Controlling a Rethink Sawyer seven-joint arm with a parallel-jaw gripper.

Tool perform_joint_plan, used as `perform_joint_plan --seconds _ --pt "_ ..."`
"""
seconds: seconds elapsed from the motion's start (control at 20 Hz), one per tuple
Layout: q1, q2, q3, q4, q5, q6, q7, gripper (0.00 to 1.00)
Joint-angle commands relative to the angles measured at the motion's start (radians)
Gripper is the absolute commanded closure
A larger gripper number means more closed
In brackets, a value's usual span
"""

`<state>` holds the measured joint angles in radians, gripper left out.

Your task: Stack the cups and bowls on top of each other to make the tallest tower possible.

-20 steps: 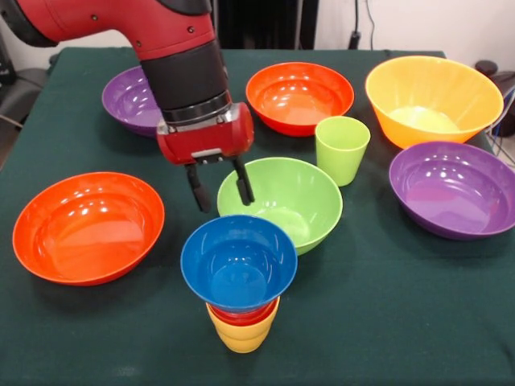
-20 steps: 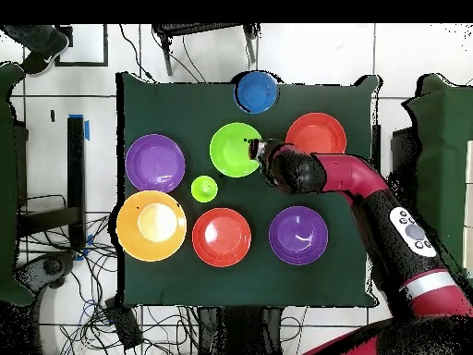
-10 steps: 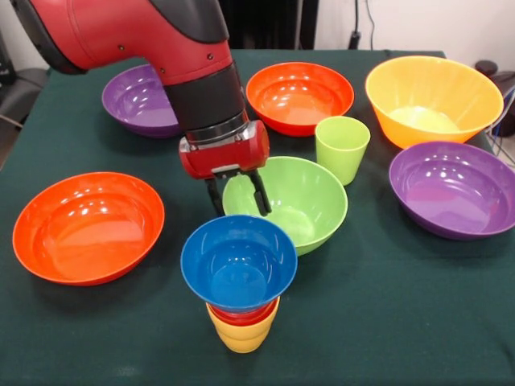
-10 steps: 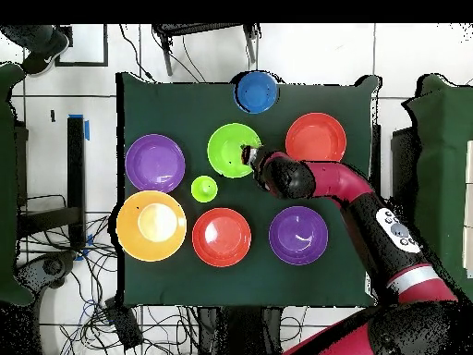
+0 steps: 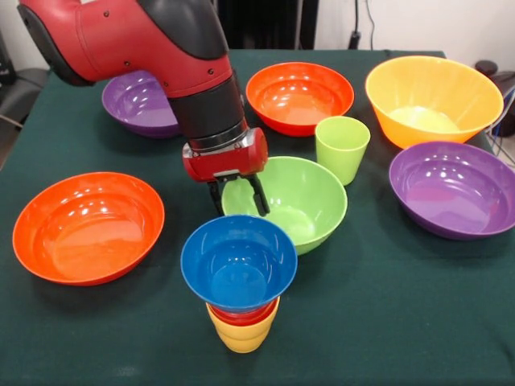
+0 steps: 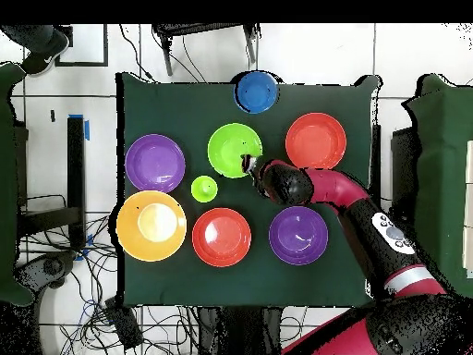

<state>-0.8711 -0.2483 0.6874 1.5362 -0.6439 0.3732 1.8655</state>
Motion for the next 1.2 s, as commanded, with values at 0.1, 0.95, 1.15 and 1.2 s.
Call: perform_joint_plan --seconds 0.1,0.95,1.15,1.2 --pt "0.014 0.02 -0.069 -0.058 -0.05 0.022 -0.059 0.0" --pt "0.018 -0.039 -0.089 -0.022 -0.043 0.06 -0.056 0.0" --pt "0.02 -0.059 -0.099 -0.01 -0.042 0.07 -0.056 1.0" --pt "0.022 -0.059 -0.1 -0.012 -0.042 0.074 -0.058 1.0"
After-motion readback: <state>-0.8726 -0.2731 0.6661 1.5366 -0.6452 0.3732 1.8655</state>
